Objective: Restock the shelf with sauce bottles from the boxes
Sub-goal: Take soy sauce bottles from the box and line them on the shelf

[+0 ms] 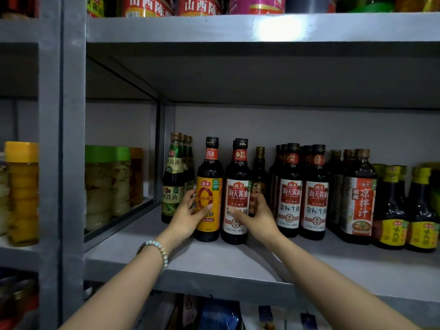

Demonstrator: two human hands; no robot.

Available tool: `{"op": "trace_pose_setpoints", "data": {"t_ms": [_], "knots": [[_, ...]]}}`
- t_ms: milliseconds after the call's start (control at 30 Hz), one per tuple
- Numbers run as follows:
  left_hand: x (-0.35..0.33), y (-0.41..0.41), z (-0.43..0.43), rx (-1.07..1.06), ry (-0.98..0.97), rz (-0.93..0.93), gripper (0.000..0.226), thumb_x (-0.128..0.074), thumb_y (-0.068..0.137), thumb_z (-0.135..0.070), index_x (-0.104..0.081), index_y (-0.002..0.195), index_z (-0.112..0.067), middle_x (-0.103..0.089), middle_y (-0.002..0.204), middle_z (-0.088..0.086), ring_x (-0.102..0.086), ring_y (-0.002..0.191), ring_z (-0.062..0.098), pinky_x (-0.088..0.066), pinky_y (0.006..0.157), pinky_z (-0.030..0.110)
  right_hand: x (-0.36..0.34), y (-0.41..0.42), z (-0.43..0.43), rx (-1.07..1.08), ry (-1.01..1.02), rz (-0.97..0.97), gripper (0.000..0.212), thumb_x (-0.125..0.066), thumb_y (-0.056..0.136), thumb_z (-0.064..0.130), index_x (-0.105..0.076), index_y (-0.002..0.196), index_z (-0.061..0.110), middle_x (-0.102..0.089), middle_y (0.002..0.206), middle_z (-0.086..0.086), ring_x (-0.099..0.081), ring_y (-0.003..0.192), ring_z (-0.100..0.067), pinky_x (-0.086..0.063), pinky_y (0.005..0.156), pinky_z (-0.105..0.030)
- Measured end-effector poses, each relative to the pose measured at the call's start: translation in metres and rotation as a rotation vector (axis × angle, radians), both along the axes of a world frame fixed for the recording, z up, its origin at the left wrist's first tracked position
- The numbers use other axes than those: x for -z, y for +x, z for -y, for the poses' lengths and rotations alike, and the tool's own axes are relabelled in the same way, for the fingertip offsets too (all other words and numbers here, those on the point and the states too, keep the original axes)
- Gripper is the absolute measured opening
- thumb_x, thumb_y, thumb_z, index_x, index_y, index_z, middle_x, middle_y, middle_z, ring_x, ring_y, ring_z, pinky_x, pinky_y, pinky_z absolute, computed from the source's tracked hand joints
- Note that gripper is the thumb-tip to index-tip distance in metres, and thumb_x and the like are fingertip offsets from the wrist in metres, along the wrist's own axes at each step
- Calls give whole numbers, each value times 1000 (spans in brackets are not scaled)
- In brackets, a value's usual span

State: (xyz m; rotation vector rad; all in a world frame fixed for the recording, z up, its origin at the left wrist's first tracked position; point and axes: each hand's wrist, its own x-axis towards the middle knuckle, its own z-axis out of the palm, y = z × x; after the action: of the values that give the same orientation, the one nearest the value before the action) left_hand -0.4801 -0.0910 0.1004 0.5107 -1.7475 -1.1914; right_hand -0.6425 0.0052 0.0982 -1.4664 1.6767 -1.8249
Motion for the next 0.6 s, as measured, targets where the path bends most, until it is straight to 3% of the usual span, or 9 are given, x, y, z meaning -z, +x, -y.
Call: {"op": "trace_pose_setpoints", "data": {"t_ms": [300, 433, 600], "knots": [[-4, 4, -2, -79, -24, 89, 75, -66, 84, -25, -24, 146, -21, -37, 149, 8, -41, 132, 25, -39, 103, 37, 5, 2, -1, 18, 11, -9, 64, -77, 78, 23, -41, 131, 18, -59, 115, 5, -58, 104, -8, -47, 75, -12], [-7, 10, -16, -227, -92, 156, 81, -63, 86, -36, -17, 149, -16, -30, 153, 6, -34, 137, 26, -34, 110, 43, -3, 0, -17, -11, 46, 65, 68, -68, 85, 28, -32, 142, 15, -51, 135, -5, -51, 124, -22, -46, 91, -26], [-6, 7, -59, -398, -232, 156, 64, -53, 91, -41, -27, 145, -18, -36, 149, 2, -37, 134, 18, -35, 103, 32, -16, -16, -68, 37, 76, -26, 65, -53, 94, 35, -24, 147, 11, -40, 147, -8, -41, 133, -20, -35, 97, -21]]}}
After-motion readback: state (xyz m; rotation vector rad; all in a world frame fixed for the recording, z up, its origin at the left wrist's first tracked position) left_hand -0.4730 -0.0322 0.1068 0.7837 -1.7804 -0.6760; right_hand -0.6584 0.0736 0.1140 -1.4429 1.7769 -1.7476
